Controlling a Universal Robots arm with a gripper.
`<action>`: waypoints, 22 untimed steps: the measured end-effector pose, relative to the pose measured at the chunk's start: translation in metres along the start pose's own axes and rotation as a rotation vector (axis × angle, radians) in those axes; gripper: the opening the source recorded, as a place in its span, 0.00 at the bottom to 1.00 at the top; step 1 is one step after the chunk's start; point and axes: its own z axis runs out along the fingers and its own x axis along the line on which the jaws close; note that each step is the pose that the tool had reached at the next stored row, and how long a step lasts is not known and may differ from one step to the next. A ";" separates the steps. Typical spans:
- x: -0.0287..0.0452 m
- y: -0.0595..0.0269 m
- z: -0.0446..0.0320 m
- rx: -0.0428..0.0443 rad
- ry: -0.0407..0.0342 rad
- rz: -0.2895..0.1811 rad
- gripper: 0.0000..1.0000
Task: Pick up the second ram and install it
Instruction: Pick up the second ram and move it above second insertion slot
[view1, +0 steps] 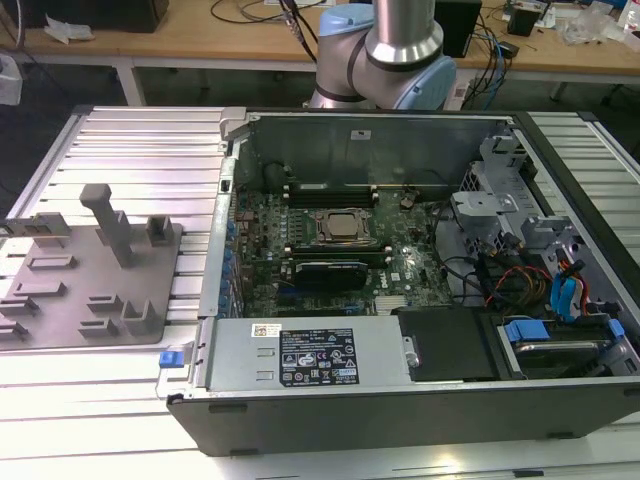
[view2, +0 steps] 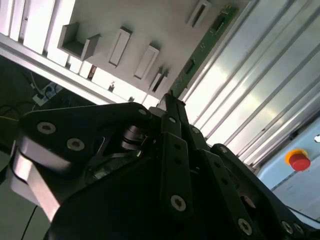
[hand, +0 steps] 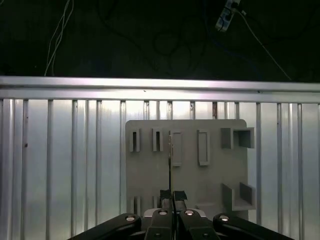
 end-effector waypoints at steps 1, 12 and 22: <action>-0.0004 0.0003 -0.0056 0.0001 -0.0009 0.000 0.09; -0.0034 0.0026 -0.0569 0.0002 -0.0194 -0.001 0.09; -0.0042 -0.0006 -0.0716 0.0000 -0.0237 -0.001 0.09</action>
